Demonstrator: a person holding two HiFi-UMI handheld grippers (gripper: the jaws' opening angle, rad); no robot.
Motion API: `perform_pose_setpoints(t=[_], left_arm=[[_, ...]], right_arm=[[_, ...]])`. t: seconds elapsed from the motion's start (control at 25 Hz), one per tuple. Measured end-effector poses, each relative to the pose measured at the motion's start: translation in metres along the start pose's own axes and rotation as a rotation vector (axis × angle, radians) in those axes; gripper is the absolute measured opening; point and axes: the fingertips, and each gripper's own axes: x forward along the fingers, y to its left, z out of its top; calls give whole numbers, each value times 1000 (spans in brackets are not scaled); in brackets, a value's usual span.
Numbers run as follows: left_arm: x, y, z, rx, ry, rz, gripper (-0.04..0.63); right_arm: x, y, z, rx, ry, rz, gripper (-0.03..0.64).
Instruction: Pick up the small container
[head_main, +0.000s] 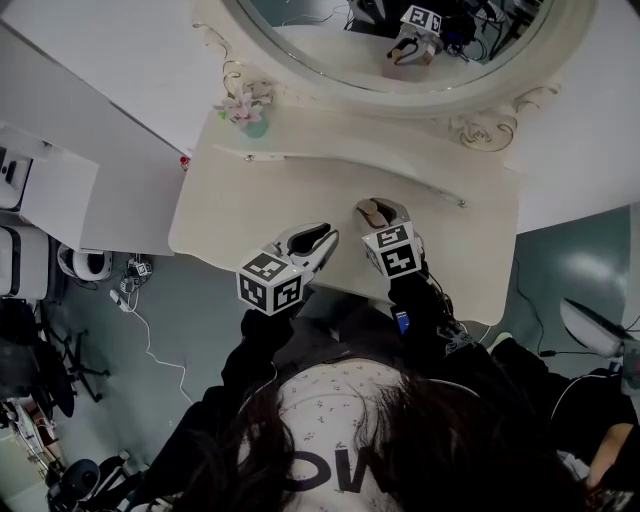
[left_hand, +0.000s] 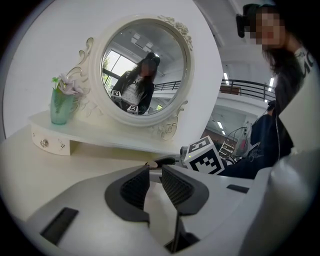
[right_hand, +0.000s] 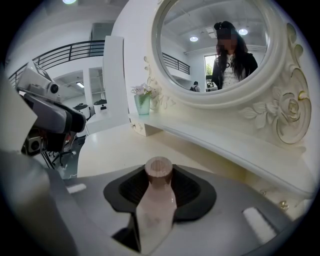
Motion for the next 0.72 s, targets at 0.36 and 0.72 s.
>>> perform_pose_setpoints(t=[0.36,0.72], left_arm=[[7,-6,-17,-14,54,-33,87],[20,-17,-35,-112,86,-121,183]], right_arm=[[-13,5,2,-2,28,8,147],[-38,16,29,4,-28,36,147]])
